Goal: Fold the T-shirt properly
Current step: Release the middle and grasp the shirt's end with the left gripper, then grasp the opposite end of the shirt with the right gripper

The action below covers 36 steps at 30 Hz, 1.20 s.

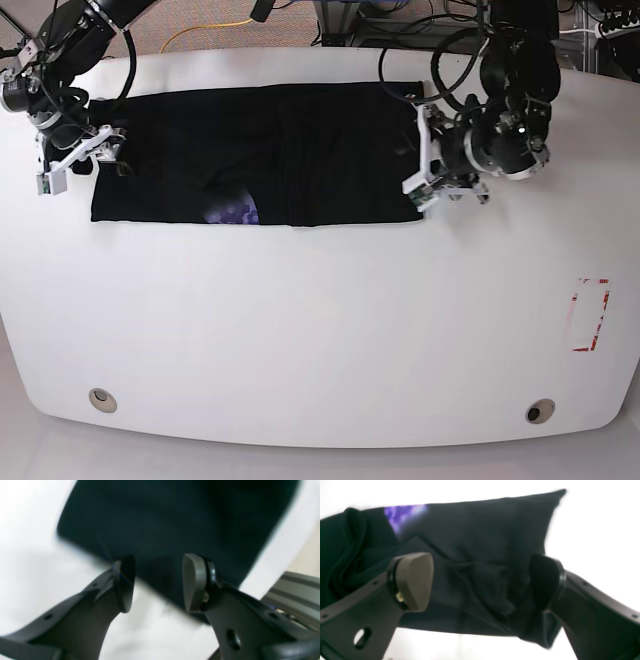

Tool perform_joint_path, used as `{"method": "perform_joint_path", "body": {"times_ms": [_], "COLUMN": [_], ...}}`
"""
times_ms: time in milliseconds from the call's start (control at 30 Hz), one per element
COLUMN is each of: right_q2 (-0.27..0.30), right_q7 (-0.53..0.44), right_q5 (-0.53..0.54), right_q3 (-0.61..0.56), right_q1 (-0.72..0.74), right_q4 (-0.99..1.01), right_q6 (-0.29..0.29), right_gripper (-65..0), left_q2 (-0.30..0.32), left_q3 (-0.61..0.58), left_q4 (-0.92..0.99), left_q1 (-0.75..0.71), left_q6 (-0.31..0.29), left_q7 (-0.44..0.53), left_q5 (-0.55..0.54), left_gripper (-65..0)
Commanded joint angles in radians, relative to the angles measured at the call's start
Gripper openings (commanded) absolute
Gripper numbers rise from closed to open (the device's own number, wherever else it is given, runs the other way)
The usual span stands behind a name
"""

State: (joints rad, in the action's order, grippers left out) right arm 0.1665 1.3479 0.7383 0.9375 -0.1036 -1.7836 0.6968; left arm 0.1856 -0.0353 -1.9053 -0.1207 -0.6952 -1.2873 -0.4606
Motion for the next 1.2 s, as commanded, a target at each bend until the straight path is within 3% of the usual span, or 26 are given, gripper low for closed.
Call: {"method": "perform_joint_path", "body": {"times_ms": [0,67,233,433,667,900,1033,1167], "right_q2": [0.055,0.083,0.152,0.187,0.130,0.021,0.008,0.006], "right_q7": [0.000,-0.002,-0.026,-0.040,-0.035,-0.034,-0.034,-0.034], "right_q5": [0.008,0.008,0.010,0.014,0.016,0.011,0.010,0.010], "right_q3": [0.033,0.048,0.088,0.079,0.021,-0.030,-0.031,-0.033], "right_q1": [0.029,0.049,0.077,0.089,0.083,0.071,0.071,0.072], "right_q4": [0.090,0.169,0.325,0.463,0.442,0.333,0.334,0.328], "right_q6": [0.001,0.001,0.001,0.001,0.001,0.001,0.001,0.001], "right_gripper": [-7.3,-7.3,-7.3,-7.3,-7.3,-8.1,-25.7,-56.4], "left_q2": [-0.031,-0.047,-0.050,-0.051,-0.044,0.001,0.016,0.015], "left_q3": [0.073,0.128,0.176,0.176,0.177,0.180,0.191,0.199], "left_q4": [-0.006,0.011,0.086,0.168,0.215,0.217,0.217,0.217], "left_q1": [0.000,-0.003,-0.001,-0.024,-0.026,0.000,0.013,0.045], "left_q6": [-0.003,-0.003,-0.003,-0.003,-0.003,-0.003,-0.003,-0.003], "left_q7": [0.011,0.011,0.025,0.127,0.156,0.157,0.154,0.153], "left_q5": [-0.017,-0.017,-0.017,-0.013,-0.013,-0.010,0.023,0.079], "left_gripper": [-37.8,-38.9,-52.5,-53.2,-53.2,-53.2,-53.2,-53.1]}}
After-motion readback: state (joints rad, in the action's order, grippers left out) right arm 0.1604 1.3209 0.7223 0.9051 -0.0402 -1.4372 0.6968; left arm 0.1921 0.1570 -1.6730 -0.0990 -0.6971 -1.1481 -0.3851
